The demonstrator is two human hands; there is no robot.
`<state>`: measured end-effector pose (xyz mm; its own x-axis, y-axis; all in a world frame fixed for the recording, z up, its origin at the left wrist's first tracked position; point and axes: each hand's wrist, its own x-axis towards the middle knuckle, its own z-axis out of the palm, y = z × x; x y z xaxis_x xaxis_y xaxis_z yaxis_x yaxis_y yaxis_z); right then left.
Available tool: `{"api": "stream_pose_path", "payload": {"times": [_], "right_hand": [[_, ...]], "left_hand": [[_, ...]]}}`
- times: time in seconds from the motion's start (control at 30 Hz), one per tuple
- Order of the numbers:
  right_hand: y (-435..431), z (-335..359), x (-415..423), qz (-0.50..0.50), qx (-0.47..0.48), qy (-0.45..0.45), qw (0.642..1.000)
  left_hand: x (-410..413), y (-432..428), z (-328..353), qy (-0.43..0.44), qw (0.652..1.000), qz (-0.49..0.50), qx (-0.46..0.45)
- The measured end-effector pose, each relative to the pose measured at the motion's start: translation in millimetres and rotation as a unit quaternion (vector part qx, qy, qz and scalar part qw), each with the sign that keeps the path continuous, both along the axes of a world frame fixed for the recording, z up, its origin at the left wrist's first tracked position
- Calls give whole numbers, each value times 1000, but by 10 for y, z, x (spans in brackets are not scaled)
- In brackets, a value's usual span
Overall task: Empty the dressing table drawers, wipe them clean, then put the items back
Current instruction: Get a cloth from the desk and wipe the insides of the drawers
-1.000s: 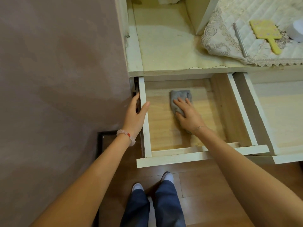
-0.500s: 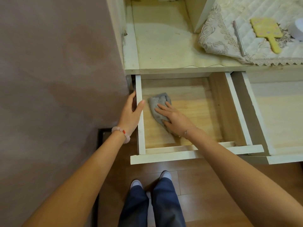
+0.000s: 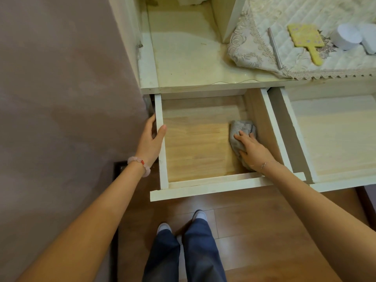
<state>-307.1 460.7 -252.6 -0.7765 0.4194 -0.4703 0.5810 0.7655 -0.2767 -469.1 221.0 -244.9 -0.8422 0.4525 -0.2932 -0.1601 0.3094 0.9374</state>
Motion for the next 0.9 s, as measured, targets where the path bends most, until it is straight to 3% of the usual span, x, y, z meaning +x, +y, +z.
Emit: {"api": "stream_pose_path", "payload": {"times": [0.23,0.53,0.7,0.9], "right_hand": [[84,78,137,54,-95,-73,991],[-116,37,-24,90,-253,-54,962],[-122,29,-42,101,-255,-39,961],[-136,59,-68,105,-178,26,978]], "left_hand": [[6,-3,20,-7,1000,1,-1],[38,26,17,-4,1000,6,-8],[39,35,27,-2,1000,11,0],[27,21,11,-12,1000,5,2]]}}
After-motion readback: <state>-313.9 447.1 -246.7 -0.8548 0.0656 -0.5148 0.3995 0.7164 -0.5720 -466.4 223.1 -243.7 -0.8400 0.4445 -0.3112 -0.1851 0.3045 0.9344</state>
